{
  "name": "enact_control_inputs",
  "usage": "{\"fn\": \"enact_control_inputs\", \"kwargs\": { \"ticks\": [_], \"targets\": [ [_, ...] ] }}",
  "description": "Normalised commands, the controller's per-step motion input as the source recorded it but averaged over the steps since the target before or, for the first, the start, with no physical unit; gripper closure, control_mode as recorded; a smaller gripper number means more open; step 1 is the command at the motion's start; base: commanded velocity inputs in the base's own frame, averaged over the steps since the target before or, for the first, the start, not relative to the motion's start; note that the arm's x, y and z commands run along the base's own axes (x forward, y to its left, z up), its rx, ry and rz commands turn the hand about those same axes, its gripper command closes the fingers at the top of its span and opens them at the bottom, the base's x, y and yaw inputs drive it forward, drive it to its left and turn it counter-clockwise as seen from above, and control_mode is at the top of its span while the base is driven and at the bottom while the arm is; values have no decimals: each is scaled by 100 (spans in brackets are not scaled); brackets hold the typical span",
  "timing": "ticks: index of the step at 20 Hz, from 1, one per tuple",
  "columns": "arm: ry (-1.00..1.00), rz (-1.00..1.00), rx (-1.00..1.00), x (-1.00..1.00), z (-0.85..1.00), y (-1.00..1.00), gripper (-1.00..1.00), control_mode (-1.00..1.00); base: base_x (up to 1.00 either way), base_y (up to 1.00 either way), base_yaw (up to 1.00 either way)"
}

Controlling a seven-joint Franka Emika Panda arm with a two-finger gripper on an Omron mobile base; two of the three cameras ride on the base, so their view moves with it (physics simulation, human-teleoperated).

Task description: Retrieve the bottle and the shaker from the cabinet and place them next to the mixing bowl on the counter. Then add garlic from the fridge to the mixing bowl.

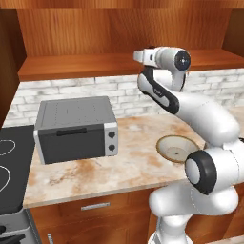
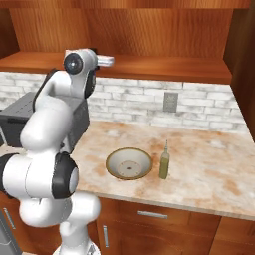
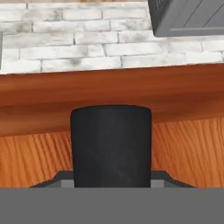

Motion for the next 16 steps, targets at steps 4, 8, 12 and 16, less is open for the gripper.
{"fn": "enact_control_inputs", "kwargs": {
  "ticks": [4,8,12,16],
  "targets": [
    [-1,0,0,-91,21,-24,100,-100,0,0,0],
    [0,0,0,-100,0,-25,100,-100,0,0,0],
    [-1,-2,0,-100,0,-8,100,-100,0,0,0],
    [-5,-12,0,-100,-10,0,100,-100,0,0,0]
  ]
}}
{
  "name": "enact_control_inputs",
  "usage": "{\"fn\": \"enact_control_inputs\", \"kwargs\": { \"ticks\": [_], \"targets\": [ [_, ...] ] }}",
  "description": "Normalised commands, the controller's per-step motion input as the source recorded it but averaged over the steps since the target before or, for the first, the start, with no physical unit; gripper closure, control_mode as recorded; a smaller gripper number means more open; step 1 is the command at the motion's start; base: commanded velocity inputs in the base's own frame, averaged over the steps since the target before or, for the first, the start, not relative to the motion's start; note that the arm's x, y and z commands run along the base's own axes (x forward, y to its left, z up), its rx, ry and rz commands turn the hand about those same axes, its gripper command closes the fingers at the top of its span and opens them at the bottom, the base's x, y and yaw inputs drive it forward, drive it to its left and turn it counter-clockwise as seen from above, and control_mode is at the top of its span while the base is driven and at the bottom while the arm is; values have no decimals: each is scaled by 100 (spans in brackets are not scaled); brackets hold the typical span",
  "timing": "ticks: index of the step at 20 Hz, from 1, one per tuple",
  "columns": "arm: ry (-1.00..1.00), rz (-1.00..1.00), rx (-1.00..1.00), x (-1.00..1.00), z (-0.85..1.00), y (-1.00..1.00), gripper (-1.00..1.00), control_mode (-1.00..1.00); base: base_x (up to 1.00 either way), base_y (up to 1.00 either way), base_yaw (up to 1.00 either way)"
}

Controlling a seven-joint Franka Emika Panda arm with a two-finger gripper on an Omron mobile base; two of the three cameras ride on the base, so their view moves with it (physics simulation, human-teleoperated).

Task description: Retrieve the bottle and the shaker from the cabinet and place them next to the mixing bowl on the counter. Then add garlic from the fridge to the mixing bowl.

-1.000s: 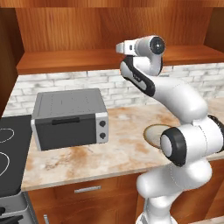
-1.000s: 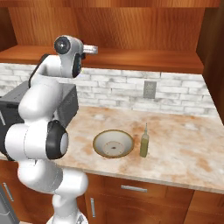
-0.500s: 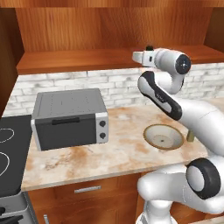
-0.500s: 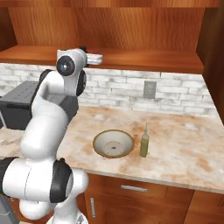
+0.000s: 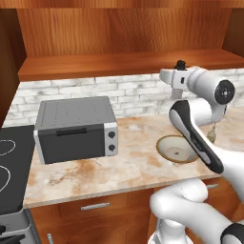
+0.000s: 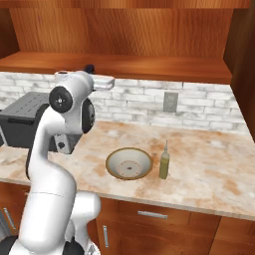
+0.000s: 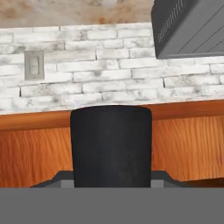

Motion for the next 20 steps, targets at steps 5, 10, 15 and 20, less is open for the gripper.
{"fn": "enact_control_inputs", "kwargs": {
  "ticks": [5,10,15,20],
  "targets": [
    [0,-29,0,-84,-28,9,100,-100,0,0,0],
    [10,-39,0,-40,-58,13,100,-100,0,0,0],
    [21,-38,0,-18,-92,15,100,-100,0,0,0],
    [19,-24,1,-2,-100,19,100,-100,0,0,0]
  ]
}}
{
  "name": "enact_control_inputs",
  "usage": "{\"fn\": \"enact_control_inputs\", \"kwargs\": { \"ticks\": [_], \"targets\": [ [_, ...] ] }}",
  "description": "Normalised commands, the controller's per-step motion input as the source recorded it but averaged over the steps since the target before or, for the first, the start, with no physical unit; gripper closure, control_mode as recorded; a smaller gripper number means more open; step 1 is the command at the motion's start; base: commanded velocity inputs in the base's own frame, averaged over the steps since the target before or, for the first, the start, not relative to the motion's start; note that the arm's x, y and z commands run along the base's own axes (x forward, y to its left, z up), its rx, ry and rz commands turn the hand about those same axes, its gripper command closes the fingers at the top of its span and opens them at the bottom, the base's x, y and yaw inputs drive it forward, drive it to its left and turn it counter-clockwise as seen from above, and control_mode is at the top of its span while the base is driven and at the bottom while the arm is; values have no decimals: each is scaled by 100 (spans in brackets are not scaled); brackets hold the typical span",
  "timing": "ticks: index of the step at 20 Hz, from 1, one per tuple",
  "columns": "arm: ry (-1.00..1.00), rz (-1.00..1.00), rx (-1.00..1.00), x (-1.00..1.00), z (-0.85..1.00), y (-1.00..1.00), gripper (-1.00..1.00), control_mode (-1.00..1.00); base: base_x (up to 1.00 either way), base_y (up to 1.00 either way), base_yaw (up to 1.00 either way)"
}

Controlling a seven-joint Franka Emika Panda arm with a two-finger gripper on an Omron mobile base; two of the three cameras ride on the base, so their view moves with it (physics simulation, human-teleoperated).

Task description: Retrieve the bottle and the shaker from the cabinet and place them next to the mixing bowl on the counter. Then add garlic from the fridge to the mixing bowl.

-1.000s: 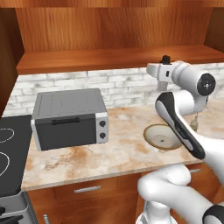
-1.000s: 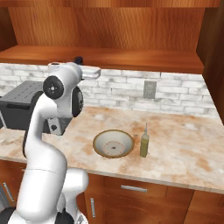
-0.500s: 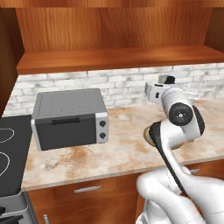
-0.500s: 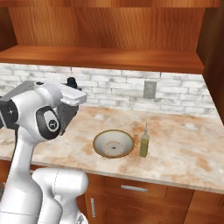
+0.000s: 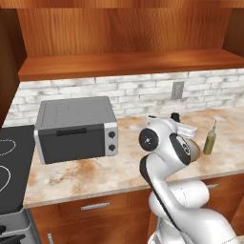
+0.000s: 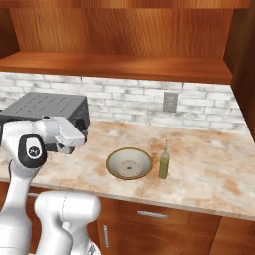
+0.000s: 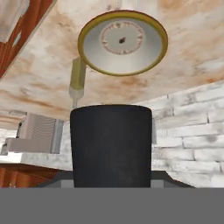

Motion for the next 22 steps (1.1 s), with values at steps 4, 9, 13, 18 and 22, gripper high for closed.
{"fn": "enact_control_inputs", "kwargs": {
  "ticks": [4,9,13,18,22],
  "targets": [
    [10,-18,1,0,-99,16,100,-100,0,0,0],
    [0,-13,1,1,-100,2,100,-100,0,0,0],
    [-4,-6,0,5,-84,23,100,-100,0,0,0],
    [-10,-2,2,12,-48,33,100,-100,0,0,0],
    [-3,-9,0,16,-42,8,100,-100,0,0,0]
  ]
}}
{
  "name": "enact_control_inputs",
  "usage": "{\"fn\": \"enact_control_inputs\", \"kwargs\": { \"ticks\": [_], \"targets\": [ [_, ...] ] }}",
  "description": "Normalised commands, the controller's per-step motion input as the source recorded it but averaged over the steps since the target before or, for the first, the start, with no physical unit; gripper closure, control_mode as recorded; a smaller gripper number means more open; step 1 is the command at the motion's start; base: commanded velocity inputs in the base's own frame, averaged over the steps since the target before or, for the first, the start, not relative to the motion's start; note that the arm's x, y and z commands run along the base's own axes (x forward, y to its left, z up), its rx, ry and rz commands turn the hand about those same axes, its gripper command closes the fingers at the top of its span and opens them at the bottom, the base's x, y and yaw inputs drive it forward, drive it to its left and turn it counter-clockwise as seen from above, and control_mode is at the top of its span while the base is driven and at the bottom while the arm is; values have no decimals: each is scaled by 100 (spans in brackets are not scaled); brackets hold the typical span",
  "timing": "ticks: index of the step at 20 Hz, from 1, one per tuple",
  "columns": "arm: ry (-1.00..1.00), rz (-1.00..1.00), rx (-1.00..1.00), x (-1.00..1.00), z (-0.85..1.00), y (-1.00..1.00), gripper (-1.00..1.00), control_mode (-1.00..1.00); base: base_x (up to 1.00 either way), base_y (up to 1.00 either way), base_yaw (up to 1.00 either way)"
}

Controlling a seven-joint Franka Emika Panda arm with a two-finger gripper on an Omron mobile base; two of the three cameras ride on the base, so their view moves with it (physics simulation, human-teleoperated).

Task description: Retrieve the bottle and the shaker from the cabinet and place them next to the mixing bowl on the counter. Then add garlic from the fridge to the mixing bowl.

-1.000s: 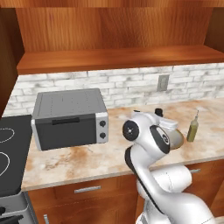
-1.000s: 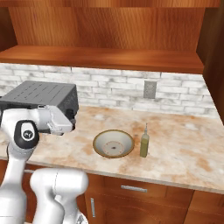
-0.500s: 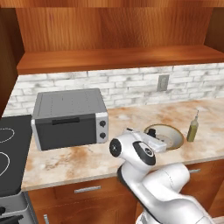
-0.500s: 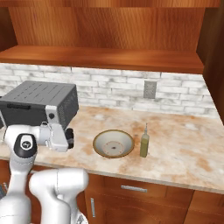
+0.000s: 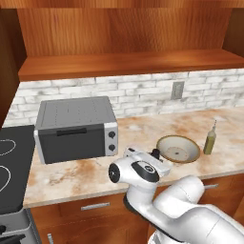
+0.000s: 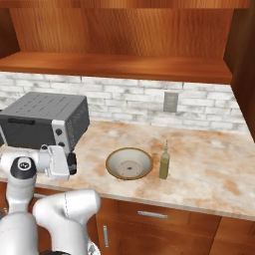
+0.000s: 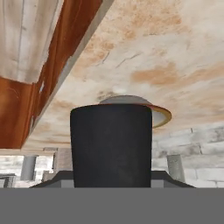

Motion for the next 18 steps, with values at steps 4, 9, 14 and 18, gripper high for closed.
{"fn": "enact_control_inputs", "kwargs": {
  "ticks": [4,9,14,18],
  "targets": [
    [-3,-11,0,34,-63,-8,100,-100,0,0,0],
    [-6,-7,-2,32,-59,-17,100,-100,0,0,0],
    [0,0,-6,37,-16,-35,100,-100,0,0,0],
    [0,0,-4,27,-5,-49,100,-100,0,0,0]
  ]
}}
